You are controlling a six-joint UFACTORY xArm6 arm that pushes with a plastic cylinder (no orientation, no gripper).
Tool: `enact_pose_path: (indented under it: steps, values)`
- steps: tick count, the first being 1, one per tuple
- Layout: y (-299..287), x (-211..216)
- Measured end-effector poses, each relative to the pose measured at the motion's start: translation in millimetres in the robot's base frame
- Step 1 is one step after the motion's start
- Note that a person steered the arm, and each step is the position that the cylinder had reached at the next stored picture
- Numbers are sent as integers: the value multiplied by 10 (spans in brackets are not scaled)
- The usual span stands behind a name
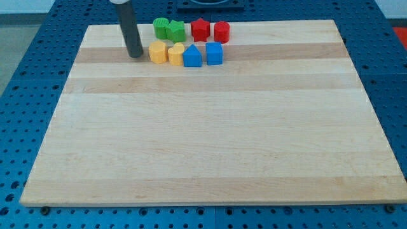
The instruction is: Slightly move the green blocks to the left of the red star
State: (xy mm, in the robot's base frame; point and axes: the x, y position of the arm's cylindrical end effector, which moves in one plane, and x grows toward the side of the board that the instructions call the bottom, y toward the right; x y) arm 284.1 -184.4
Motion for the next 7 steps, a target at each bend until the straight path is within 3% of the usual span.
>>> enact_pose_path:
  steps: [2,3,7]
  values:
    - [-446,-752]
    - [-472,-914]
    - [-18,-920]
